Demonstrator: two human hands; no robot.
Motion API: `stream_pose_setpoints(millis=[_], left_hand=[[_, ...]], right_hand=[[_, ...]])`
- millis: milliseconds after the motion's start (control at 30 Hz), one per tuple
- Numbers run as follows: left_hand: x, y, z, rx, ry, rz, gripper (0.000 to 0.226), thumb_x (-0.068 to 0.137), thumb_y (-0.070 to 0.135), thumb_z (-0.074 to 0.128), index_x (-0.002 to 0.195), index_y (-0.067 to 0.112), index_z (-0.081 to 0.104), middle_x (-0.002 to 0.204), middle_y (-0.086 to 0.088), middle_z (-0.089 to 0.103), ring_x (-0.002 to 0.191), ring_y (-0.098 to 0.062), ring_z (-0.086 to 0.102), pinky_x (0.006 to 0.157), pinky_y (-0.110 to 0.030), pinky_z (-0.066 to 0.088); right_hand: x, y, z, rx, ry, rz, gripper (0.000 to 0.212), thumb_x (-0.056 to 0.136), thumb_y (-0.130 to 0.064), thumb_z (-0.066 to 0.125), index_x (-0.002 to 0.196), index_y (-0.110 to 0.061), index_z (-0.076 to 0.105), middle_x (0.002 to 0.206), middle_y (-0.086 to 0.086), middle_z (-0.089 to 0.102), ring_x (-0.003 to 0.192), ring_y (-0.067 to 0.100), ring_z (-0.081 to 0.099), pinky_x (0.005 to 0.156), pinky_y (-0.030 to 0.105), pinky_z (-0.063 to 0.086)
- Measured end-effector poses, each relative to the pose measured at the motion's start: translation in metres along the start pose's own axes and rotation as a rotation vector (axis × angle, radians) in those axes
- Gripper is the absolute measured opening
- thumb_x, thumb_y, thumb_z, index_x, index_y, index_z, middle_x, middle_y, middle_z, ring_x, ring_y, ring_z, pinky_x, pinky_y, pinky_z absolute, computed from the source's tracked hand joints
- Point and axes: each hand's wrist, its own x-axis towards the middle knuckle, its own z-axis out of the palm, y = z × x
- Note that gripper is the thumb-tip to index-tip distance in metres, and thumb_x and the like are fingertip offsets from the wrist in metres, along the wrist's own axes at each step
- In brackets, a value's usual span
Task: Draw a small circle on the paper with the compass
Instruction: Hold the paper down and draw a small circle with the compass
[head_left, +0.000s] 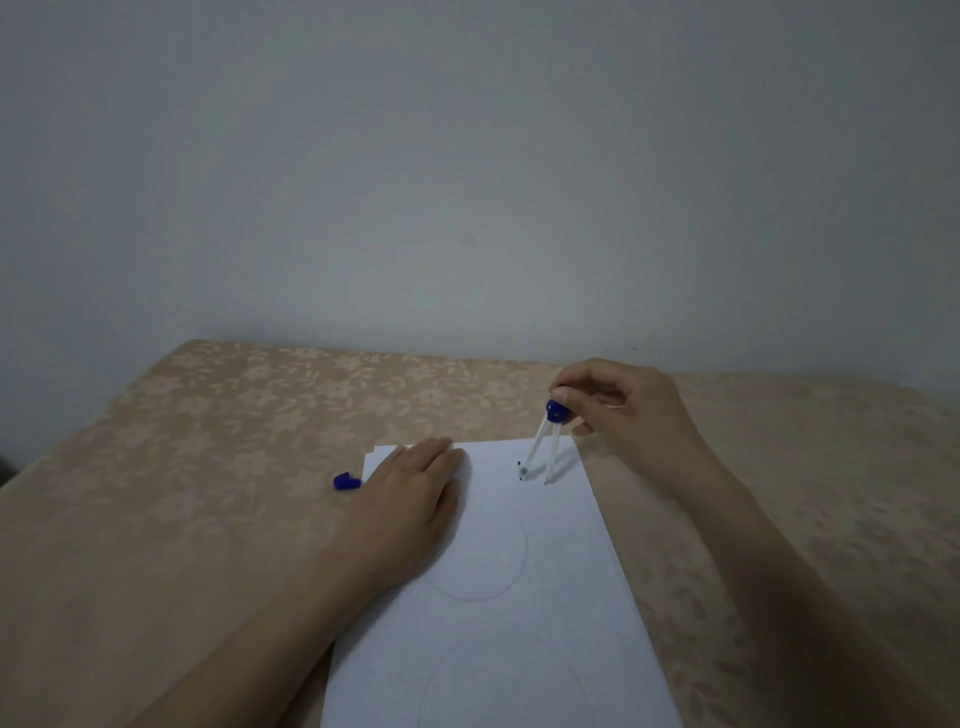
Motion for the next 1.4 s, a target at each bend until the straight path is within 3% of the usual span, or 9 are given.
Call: stream_pose_setpoints(millis=[100, 300, 500, 567, 700, 800, 967, 1233, 1400], left_hand=[[0.000, 0.000, 0.001, -0.017, 0.018, 0.008, 0.023, 0.092, 0.011, 0.043, 0.110, 0.007, 0.058, 0.113, -0.008, 0.062, 0.097, -0.022, 0.052, 0.084, -0.028, 0.034], [0.001, 0.002, -0.001, -0.015, 0.030, 0.015, 0.038, 0.089, 0.023, 0.029, 0.105, 0.006, 0.059, 0.109, -0.010, 0.064, 0.092, -0.015, 0.043, 0.082, -0.030, 0.033], [0.000, 0.002, 0.000, -0.023, 0.041, 0.013, 0.022, 0.090, 0.008, 0.048, 0.109, 0.006, 0.059, 0.113, -0.010, 0.064, 0.096, -0.021, 0.050, 0.083, -0.029, 0.031], [0.000, 0.002, 0.000, -0.017, 0.038, 0.011, 0.023, 0.091, 0.009, 0.048, 0.110, 0.006, 0.059, 0.115, -0.009, 0.063, 0.098, -0.022, 0.051, 0.085, -0.028, 0.030], [0.000, 0.002, 0.000, -0.009, 0.026, 0.005, 0.022, 0.092, 0.010, 0.046, 0.109, 0.006, 0.058, 0.115, -0.009, 0.062, 0.099, -0.024, 0.052, 0.084, -0.030, 0.032], [-0.001, 0.002, -0.001, -0.005, 0.028, -0.001, 0.022, 0.091, 0.010, 0.045, 0.109, 0.006, 0.058, 0.115, -0.008, 0.062, 0.098, -0.023, 0.051, 0.084, -0.030, 0.032], [-0.001, 0.001, -0.001, 0.009, 0.013, -0.004, 0.026, 0.091, 0.012, 0.042, 0.108, 0.005, 0.058, 0.113, -0.011, 0.063, 0.100, -0.027, 0.054, 0.086, -0.033, 0.033], [-0.001, 0.001, 0.000, -0.002, 0.020, 0.001, 0.025, 0.093, 0.011, 0.042, 0.114, 0.007, 0.056, 0.118, -0.007, 0.060, 0.103, -0.023, 0.051, 0.088, -0.028, 0.033], [0.000, 0.002, -0.001, -0.004, 0.006, -0.001, 0.028, 0.093, 0.011, 0.043, 0.117, 0.007, 0.056, 0.122, -0.007, 0.059, 0.109, -0.024, 0.052, 0.091, -0.030, 0.035]], right_hand=[[0.001, -0.001, 0.004, -0.043, -0.012, -0.009, 0.010, 0.086, -0.008, 0.067, 0.081, -0.013, 0.074, 0.077, 0.001, 0.075, 0.074, 0.015, 0.071, 0.068, 0.024, 0.056], [0.008, -0.005, 0.008, -0.151, -0.008, 0.004, 0.008, 0.084, -0.015, 0.070, 0.082, -0.018, 0.076, 0.089, -0.003, 0.072, 0.078, 0.001, 0.063, 0.067, 0.004, 0.040], [0.016, -0.008, 0.012, -0.168, -0.050, 0.045, 0.008, 0.084, -0.020, 0.071, 0.086, -0.018, 0.078, 0.092, -0.001, 0.072, 0.081, 0.004, 0.063, 0.067, 0.004, 0.038], [0.016, -0.009, 0.011, -0.175, -0.042, 0.056, 0.008, 0.083, -0.023, 0.071, 0.085, -0.020, 0.078, 0.091, -0.003, 0.072, 0.082, 0.004, 0.064, 0.070, 0.008, 0.040], [0.017, -0.011, 0.011, -0.195, -0.014, 0.078, 0.007, 0.081, -0.025, 0.073, 0.082, -0.022, 0.079, 0.090, -0.004, 0.073, 0.085, 0.011, 0.066, 0.084, 0.033, 0.049], [0.018, -0.012, 0.012, -0.225, -0.011, 0.091, 0.006, 0.080, -0.027, 0.073, 0.081, -0.025, 0.078, 0.089, -0.006, 0.073, 0.086, 0.011, 0.066, 0.088, 0.040, 0.051], [0.019, -0.014, 0.011, -0.268, 0.023, 0.103, 0.010, 0.079, -0.029, 0.073, 0.072, -0.036, 0.073, 0.086, -0.009, 0.072, 0.085, 0.010, 0.066, 0.087, 0.042, 0.051], [0.018, -0.014, 0.000, -0.357, 0.076, 0.153, 0.004, 0.078, -0.026, 0.074, 0.075, -0.025, 0.077, 0.085, -0.004, 0.074, 0.084, 0.015, 0.067, 0.083, 0.047, 0.053], [0.013, -0.017, -0.007, -0.422, 0.092, 0.134, 0.037, 0.075, -0.024, 0.072, 0.048, -0.047, 0.065, 0.072, -0.013, 0.070, 0.077, 0.011, 0.065, 0.076, 0.044, 0.054]])
